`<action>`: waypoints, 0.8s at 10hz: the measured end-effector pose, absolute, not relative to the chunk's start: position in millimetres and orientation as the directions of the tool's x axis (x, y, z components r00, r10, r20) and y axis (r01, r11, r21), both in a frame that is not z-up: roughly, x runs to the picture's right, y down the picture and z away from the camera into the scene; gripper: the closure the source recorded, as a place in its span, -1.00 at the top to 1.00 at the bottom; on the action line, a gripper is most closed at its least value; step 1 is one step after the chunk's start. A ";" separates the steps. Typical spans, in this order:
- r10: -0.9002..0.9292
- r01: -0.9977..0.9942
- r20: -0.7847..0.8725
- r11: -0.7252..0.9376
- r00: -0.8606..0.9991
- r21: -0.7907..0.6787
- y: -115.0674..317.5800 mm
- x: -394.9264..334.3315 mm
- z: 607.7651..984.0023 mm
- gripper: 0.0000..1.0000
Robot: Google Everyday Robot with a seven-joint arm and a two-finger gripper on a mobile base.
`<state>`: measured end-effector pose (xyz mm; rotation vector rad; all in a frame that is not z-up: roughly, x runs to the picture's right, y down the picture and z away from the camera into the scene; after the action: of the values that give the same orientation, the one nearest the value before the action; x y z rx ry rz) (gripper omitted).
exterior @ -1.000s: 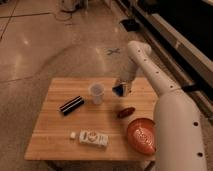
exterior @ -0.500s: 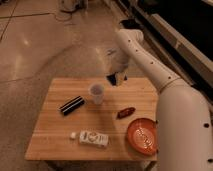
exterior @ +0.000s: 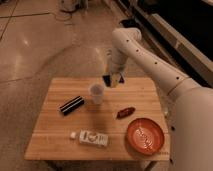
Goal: Place the white sponge in the ceramic cup
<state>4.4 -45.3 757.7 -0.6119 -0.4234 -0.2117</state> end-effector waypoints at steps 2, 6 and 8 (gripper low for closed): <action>0.025 0.259 0.471 0.810 0.882 -0.527 -41.1 -11.4 755.9 -1.00; 0.150 0.197 0.526 0.815 0.837 -0.545 -33.2 -33.2 777.5 -1.00; 0.160 0.193 0.536 0.818 0.829 -0.543 -33.1 -35.2 781.4 -1.00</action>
<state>-35.2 -33.1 781.4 -0.6231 -0.6034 -0.0182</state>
